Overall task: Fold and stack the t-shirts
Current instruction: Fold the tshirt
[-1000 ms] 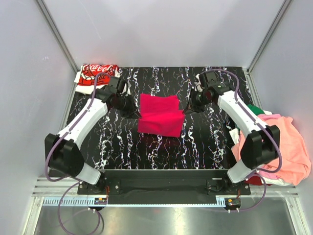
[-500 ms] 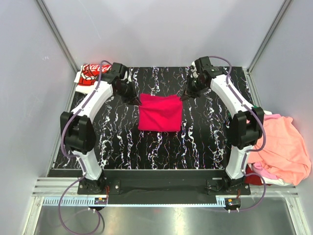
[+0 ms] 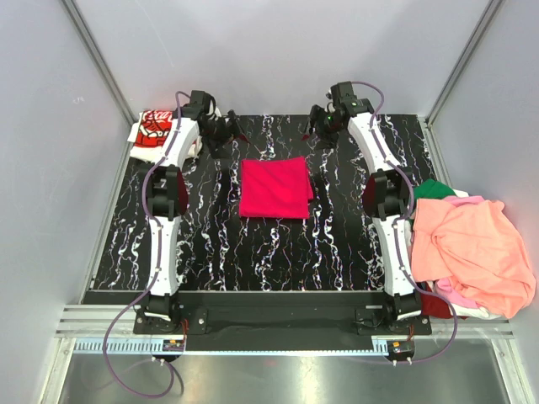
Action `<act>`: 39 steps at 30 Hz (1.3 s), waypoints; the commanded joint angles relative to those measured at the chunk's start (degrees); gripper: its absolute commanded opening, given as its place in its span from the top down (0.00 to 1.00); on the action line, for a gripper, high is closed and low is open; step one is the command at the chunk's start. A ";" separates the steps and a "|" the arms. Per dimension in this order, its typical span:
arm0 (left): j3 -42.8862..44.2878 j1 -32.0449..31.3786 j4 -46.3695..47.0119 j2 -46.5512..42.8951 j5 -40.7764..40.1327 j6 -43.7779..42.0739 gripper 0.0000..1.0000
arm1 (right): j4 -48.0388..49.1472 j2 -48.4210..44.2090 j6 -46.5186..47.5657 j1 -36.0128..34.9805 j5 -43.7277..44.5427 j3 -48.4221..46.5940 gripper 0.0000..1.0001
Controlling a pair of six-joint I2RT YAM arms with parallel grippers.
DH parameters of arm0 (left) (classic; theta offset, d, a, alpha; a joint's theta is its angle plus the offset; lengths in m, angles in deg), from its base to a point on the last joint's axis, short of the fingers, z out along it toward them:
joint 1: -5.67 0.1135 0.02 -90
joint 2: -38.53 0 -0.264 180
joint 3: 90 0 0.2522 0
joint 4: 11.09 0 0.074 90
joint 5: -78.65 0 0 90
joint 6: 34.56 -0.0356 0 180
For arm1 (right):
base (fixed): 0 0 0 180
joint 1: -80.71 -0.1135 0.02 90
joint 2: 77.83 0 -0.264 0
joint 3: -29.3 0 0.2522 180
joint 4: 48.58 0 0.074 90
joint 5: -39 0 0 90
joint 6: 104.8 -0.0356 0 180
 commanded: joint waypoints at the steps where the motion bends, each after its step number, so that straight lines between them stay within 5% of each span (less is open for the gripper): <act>1: -2.04 0.92 2.62 -4.85 4.54 1.31 0.01 | 4.13 -6.20 -1.21 0.38 -2.25 5.91 0.28; 15: -33.43 -0.14 12.73 -24.90 -1.35 -6.25 0.01 | 22.79 -28.30 -2.61 0.47 -3.65 53.47 0.36; 25: -31.07 -1.37 14.06 -18.59 -0.56 -6.51 0.14 | 29.74 -25.50 -3.23 0.20 -7.44 61.40 0.54; 32: -23.69 -2.77 14.14 -11.73 -0.03 -6.51 0.31 | 30.80 -23.03 -2.70 -1.73 -7.97 62.97 0.90; 39: -21.13 -2.95 16.34 -6.62 1.02 -4.06 0.35 | 34.48 -27.41 -5.33 -3.05 -10.77 70.26 1.00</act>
